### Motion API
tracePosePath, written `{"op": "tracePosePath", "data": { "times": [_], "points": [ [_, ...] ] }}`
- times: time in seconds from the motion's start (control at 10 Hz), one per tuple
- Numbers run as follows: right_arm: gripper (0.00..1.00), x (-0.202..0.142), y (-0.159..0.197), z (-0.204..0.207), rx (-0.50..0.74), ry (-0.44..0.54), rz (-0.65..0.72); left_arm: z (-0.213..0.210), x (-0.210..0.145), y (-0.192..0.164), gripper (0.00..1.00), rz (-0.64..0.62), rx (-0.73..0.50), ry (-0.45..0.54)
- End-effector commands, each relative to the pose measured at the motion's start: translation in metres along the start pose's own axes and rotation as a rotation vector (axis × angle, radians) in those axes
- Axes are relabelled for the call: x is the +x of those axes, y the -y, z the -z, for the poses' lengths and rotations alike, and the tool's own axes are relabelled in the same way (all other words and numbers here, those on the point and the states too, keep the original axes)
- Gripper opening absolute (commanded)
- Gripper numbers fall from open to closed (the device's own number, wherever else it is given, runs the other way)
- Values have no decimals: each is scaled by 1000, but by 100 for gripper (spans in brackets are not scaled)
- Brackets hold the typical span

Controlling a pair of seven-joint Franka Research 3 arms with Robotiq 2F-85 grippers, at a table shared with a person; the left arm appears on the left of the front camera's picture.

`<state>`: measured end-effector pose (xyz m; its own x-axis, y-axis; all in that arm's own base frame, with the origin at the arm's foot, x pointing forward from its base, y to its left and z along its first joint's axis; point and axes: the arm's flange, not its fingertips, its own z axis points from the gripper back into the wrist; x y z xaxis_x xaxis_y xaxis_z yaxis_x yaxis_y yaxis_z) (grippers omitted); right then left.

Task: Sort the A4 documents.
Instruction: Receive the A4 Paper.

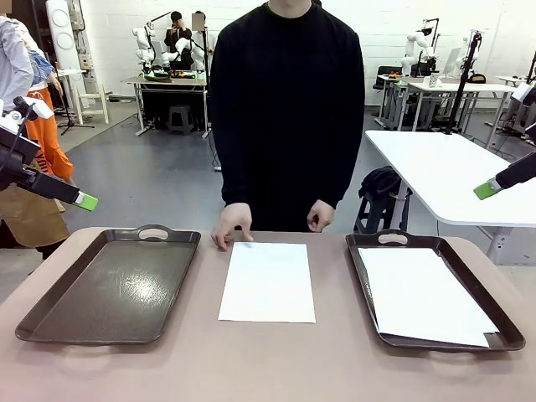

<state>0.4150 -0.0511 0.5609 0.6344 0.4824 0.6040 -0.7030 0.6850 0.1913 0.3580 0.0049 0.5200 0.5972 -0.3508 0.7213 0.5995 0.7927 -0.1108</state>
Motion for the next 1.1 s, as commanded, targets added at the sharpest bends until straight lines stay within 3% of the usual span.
{"op": "tracePosePath", "data": {
  "times": [0.0, 1.0],
  "points": [
    [100, 1, 0, 1, 5, 2, -3, 1, -1, -2, 100, -1, -11, 9],
    [100, 1, 0, 1, 5, 2, -3, 1, -1, -2, 100, -1, -11, 9]
  ]
}}
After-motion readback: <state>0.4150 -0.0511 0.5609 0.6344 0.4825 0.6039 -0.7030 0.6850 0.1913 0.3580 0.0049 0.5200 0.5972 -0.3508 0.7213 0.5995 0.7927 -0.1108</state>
